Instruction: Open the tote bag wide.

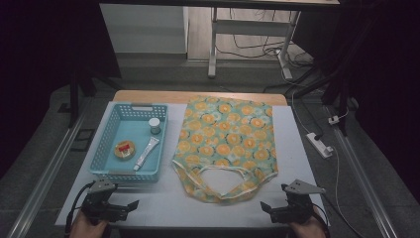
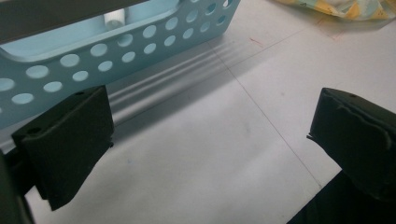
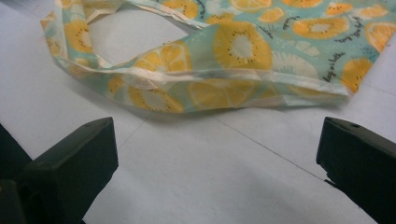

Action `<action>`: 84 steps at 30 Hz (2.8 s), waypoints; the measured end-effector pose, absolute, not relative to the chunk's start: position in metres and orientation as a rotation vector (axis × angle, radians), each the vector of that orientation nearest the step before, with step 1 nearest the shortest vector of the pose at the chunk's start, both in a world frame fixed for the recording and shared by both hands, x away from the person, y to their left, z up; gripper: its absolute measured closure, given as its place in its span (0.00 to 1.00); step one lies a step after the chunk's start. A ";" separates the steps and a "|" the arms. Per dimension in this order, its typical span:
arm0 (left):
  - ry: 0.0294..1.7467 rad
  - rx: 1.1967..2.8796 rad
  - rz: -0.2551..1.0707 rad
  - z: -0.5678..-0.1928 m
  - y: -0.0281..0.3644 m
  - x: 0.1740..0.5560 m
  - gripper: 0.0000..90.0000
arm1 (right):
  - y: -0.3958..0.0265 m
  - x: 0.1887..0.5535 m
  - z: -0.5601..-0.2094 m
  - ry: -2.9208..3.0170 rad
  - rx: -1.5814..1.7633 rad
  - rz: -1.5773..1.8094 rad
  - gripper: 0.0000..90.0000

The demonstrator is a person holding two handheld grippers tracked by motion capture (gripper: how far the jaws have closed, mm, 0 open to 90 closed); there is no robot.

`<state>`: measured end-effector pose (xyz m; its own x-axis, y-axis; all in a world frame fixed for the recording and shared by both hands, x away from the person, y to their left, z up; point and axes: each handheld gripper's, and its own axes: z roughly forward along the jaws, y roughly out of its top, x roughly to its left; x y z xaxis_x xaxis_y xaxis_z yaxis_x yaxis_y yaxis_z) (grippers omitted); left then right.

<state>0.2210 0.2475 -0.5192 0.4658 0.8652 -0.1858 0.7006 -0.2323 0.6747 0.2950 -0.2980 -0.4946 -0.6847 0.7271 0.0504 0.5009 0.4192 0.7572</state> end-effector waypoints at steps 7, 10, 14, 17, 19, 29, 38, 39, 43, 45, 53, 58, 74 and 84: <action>1.296 2.001 0.290 -0.519 0.248 0.221 0.00 | -0.296 0.294 -0.490 2.372 1.031 1.153 0.00; 1.295 2.001 0.290 -0.519 0.248 0.221 0.00 | -0.295 0.295 -0.489 2.384 1.010 1.161 0.00; 1.297 1.997 0.287 -0.519 0.248 0.221 0.00 | -0.290 0.296 -0.488 2.401 0.987 1.161 0.00; 1.297 1.997 0.287 -0.519 0.248 0.221 0.00 | -0.288 0.296 -0.485 2.405 0.962 1.165 0.00; 1.297 1.998 0.287 -0.519 0.248 0.221 0.00 | -0.286 0.297 -0.483 2.406 0.945 1.162 0.00; 1.293 1.999 0.285 -0.519 0.248 0.221 0.00 | -0.270 0.302 -0.474 2.448 0.919 1.176 0.00; 1.293 1.988 0.274 -0.519 0.250 0.221 0.00 | -0.249 0.311 -0.471 2.500 0.878 1.149 0.00; 1.292 1.990 0.274 -0.520 0.250 0.221 0.00 | -0.247 0.312 -0.471 2.507 0.874 1.135 0.00; 1.292 1.989 0.273 -0.520 0.249 0.222 0.00 | -0.237 0.314 -0.471 2.543 0.865 1.124 0.00; 1.293 1.989 0.272 -0.520 0.250 0.222 0.00 | -0.232 0.316 -0.471 2.560 0.857 1.127 0.00; 1.294 1.993 0.268 -0.520 0.250 0.222 0.00 | -0.210 0.320 -0.474 2.623 0.821 1.110 0.00; 1.296 1.995 0.266 -0.520 0.249 0.222 0.00 | -0.196 0.324 -0.479 2.651 0.807 1.086 0.00; 1.295 2.007 0.268 -0.520 0.248 0.222 0.00 | -0.157 0.324 -0.501 2.790 0.690 0.991 0.10; 1.294 2.012 0.267 -0.520 0.248 0.222 0.00 | -0.153 0.325 -0.503 2.868 0.619 0.976 0.53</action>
<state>0.2224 0.2479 -0.5198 0.4752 0.8571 -0.1988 0.7081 -0.2384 0.6646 0.3249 -0.1526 -0.5033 -0.9187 0.3866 0.0807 0.3555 0.7206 0.5953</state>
